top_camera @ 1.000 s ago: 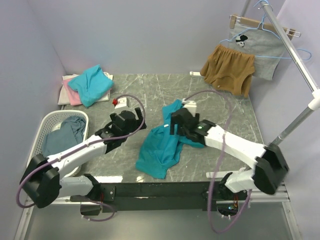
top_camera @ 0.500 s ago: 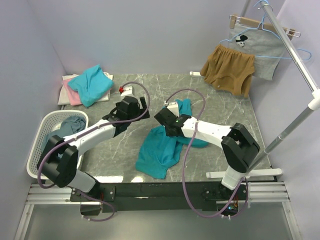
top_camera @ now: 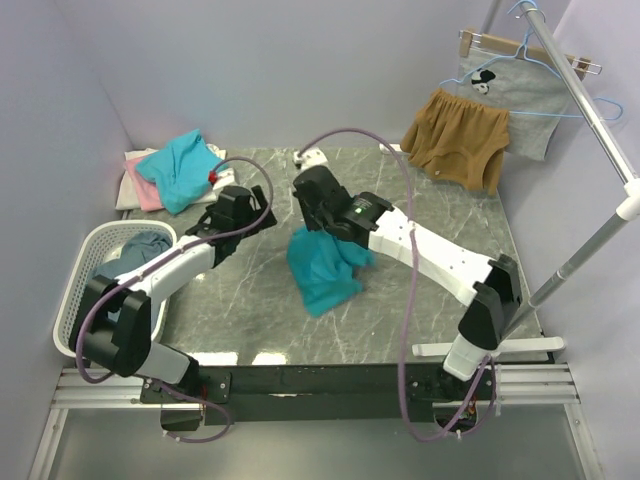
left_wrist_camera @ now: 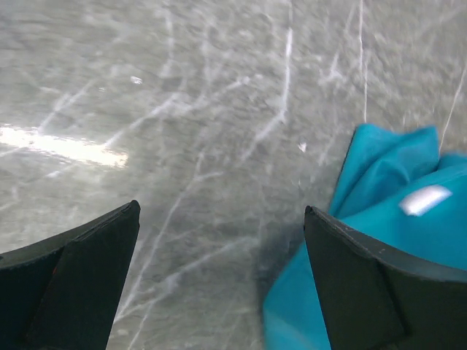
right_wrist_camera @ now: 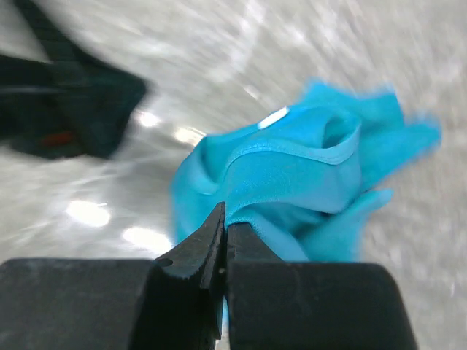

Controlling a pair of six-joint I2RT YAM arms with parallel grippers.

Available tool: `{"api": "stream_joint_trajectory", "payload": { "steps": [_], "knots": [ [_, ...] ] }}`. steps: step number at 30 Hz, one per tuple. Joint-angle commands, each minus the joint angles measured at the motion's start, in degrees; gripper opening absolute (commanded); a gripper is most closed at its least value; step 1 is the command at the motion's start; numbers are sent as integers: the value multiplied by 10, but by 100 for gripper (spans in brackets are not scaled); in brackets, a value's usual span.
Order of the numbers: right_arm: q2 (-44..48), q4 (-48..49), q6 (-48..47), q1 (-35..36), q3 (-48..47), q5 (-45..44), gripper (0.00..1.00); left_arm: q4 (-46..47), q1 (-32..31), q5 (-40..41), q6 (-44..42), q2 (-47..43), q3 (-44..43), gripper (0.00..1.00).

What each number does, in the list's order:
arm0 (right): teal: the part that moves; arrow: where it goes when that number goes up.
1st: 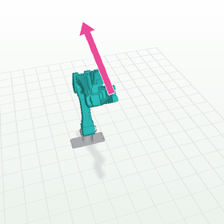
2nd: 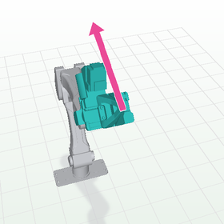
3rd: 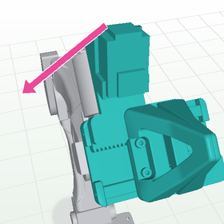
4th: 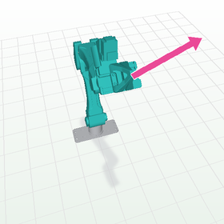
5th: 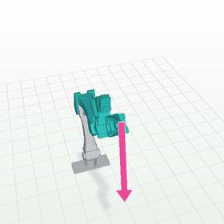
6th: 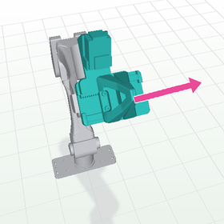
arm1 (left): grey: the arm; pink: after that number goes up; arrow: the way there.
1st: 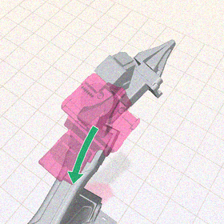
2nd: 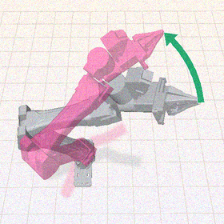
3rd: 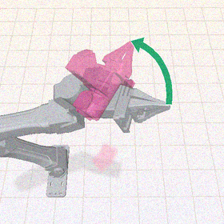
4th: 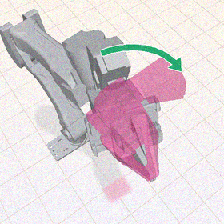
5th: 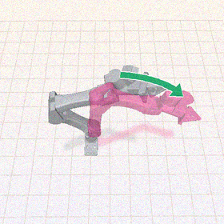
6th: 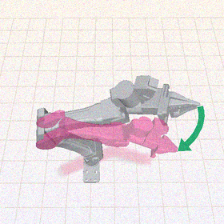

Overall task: Fold and stack the t-shirts
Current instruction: Flatten out the tshirt

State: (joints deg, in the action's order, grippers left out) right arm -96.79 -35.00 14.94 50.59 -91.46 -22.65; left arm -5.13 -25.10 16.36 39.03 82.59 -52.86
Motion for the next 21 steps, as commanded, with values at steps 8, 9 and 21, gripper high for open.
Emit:
{"api": "stream_joint_trajectory", "payload": {
  "steps": [8, 9, 21],
  "knots": [
    [255, 36, 5, -66, 211, -14, 1, -8, 41, -10, 11, -81, 24, 100],
    [262, 28, 31, -85, 238, -26, 9, -8, 42, -12, 11, -84, 26, 99],
    [310, 8, 150, -103, 386, -92, 100, 23, 42, -87, -19, -60, 28, 99]
  ]
}}
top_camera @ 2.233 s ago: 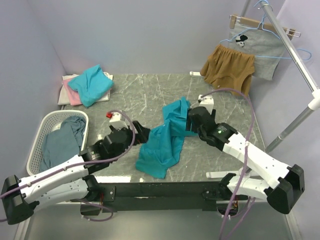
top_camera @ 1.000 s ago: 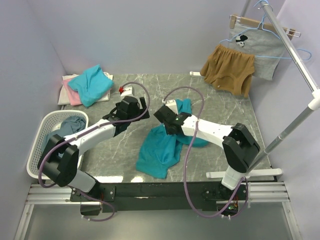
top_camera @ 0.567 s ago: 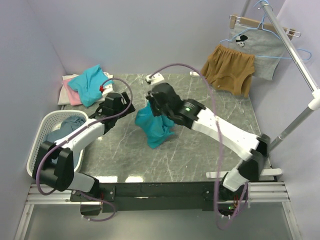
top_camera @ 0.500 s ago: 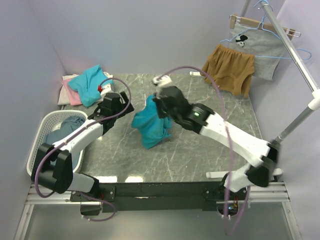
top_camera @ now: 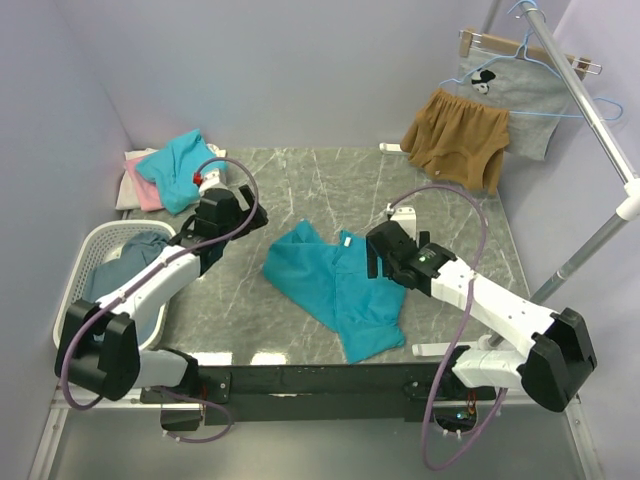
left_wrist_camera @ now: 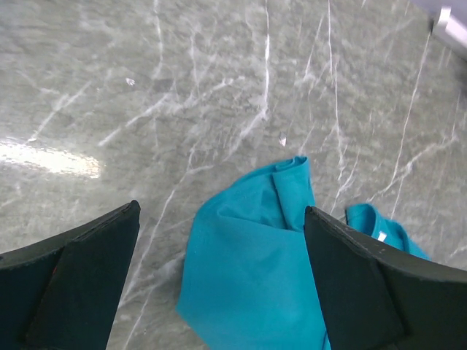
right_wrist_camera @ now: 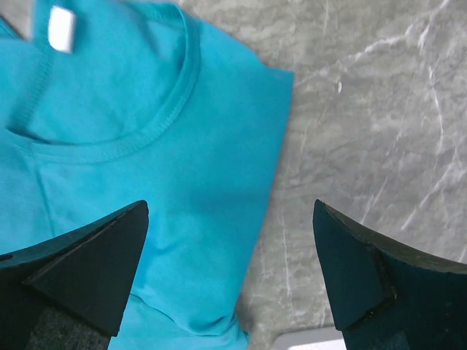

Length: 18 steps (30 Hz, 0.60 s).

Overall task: Fold and stack the t-shirts
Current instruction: Flatten out the tshirt

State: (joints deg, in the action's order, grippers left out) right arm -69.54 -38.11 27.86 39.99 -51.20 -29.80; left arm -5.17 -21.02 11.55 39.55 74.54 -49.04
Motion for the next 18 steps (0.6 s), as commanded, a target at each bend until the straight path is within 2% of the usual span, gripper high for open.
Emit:
{"api": "stream_joint_trajectory", "payload": {
  "steps": [1, 5, 11, 18],
  "knots": [
    [37, 52, 15, 3, -19, -13, 100, 35, 2, -46, -29, 34, -11, 99],
    [1, 77, -4, 2, -34, -3, 100, 60, 2, -102, -56, 95, -40, 99],
    [-87, 138, -31, -10, -62, 42, 100, 24, 1, -137, -73, 243, -162, 99],
    [-217, 154, -59, -13, -157, 78, 100, 21, 0, -190, -78, 355, -248, 99]
  ]
}}
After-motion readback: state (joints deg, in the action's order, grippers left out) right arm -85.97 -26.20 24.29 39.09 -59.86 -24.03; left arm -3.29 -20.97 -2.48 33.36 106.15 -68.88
